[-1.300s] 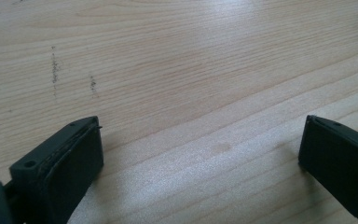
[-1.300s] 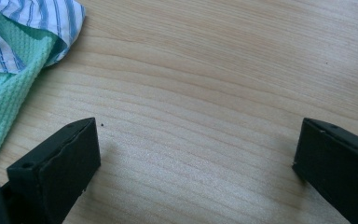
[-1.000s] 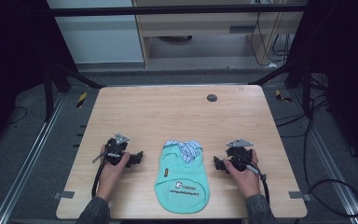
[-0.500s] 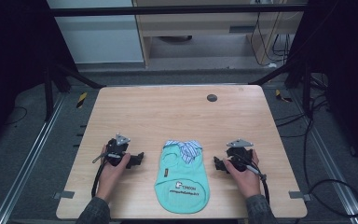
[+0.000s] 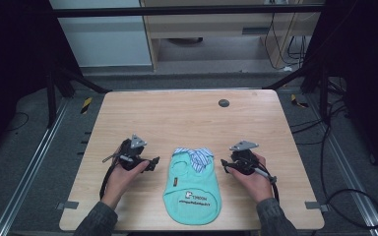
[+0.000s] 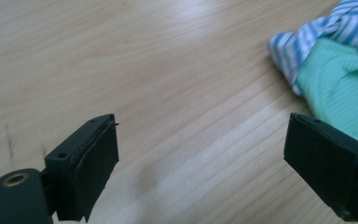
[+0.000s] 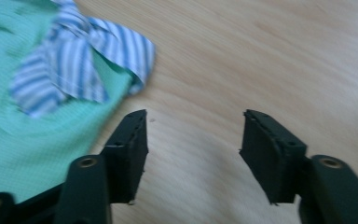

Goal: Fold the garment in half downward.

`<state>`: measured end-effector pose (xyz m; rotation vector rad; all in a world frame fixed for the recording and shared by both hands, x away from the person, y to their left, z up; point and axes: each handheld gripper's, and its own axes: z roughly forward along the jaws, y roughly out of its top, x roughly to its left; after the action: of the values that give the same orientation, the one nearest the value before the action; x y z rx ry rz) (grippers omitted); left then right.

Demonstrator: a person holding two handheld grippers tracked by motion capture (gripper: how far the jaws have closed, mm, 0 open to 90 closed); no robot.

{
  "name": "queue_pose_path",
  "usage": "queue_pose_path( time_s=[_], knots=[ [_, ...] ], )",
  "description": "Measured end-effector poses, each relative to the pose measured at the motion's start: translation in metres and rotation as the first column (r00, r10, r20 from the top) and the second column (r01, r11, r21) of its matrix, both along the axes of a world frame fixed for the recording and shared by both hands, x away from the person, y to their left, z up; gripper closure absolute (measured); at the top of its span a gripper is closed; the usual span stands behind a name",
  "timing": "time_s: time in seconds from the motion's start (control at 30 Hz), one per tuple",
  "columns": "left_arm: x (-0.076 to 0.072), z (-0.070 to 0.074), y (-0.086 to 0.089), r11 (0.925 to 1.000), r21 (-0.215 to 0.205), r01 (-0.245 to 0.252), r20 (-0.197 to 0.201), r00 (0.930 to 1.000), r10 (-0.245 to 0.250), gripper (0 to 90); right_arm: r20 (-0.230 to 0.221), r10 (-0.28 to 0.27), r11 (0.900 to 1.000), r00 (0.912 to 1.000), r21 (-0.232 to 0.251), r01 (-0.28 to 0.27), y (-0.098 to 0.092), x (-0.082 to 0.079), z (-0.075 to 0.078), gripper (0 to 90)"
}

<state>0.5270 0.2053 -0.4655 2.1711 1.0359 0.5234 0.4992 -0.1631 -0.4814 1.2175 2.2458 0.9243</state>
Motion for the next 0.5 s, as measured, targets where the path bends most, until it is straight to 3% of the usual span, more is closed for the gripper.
queue_pose_path(
  time_s=[0.2,0.27,0.33,0.5],
  knots=[
    [0.033,0.017,-0.023,0.9975,-0.052,0.049,-0.030,0.9983,-0.050,26.3,-0.025,0.119,0.993,0.9925,-0.016,-0.120,0.023,0.026,0.017,65.3],
    [0.040,0.019,-0.032,0.9977,-0.043,0.052,-0.040,0.9978,-0.053,28.1,-0.028,0.124,0.992,0.9919,-0.004,-0.124,0.027,0.033,0.018,70.2],
    [0.042,0.019,-0.042,0.9971,-0.008,0.075,-0.035,0.9965,-0.075,29.6,-0.038,0.143,0.990,0.9890,0.003,-0.143,0.032,0.041,0.020,72.6],
    [0.050,0.013,-0.059,0.9947,-0.028,0.099,-0.080,0.9917,-0.101,32.6,-0.062,0.152,0.988,0.9864,0.021,-0.151,0.041,0.055,0.016,74.7]
  ],
)
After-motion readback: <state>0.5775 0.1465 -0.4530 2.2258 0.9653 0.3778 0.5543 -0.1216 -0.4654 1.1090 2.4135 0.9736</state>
